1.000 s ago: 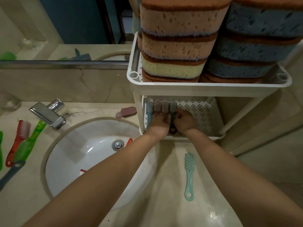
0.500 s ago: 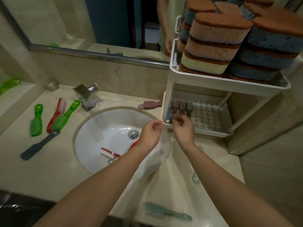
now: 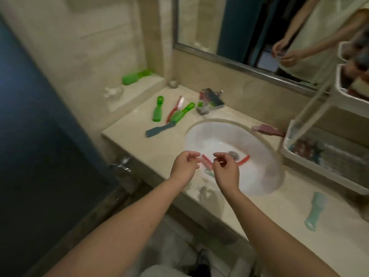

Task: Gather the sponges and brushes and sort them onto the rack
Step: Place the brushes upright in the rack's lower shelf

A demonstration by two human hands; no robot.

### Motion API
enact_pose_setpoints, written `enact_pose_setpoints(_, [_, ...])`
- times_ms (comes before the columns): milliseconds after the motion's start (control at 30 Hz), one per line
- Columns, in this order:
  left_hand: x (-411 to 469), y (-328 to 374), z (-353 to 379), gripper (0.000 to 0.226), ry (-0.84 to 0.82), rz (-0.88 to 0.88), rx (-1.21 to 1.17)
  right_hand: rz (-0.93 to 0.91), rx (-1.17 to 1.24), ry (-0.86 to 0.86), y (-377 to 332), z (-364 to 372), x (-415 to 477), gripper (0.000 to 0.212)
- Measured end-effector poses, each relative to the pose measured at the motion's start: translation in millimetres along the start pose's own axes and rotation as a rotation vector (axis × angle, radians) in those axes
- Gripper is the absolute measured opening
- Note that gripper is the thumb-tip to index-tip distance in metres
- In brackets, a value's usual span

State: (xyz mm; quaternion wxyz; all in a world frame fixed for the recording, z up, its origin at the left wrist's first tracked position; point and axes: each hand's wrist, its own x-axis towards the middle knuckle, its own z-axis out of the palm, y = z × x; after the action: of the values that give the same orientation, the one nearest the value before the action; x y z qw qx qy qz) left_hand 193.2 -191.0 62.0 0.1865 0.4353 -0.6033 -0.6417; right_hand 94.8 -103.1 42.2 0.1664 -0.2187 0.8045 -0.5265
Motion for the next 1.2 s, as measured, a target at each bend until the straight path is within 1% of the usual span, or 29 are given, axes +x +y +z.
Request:
enact_pose_setpoints(133, [-23, -30, -88, 0.025, 0.2, -0.057, -0.089, -0.093, 0.004, -0.165, -24, 77, -44, 0.022])
enact_pose_setpoints(267, [-53, -65, -169, 0.025, 0.375, -0.086, -0.134, -0.107, 0.022, -0.334, -38, 147, -89, 0.021])
enact_pose_setpoints(433, [-95, -113, -248, 0.02, 0.552, -0.163, -0.182, -0.135, -0.049, -0.544, -39, 219, -141, 0.021])
enact_pose_setpoints(533, [-119, -140, -280, 0.019, 0.636, -0.213, -0.215, -0.139, -0.09, -0.66, -35, 249, -166, 0.019])
enact_pose_setpoints(633, [-133, -168, -303, 0.02, 0.683, -0.264, -0.24, -0.115, -0.134, -0.774, -27, 275, -182, 0.018])
enact_pose_setpoints(700, [-136, -187, -315, 0.023, 0.705, -0.297, -0.24, -0.081, -0.173, -0.862, -19, 294, -188, 0.021])
enact_pose_setpoints(833, [-123, -231, -336, 0.024, 0.748, -0.355, -0.264, -0.091, -0.294, -0.976, 2, 345, -186, 0.023])
enact_pose_setpoints(1000, [-79, -304, -354, 0.025, 0.776, -0.386, -0.296, -0.129, -0.429, -1.071, 59, 420, -167, 0.027])
enact_pose_setpoints(1200, [22, -462, -347, 0.027, 0.776, -0.407, -0.376, -0.21, -0.577, -1.144, 207, 528, -135, 0.034])
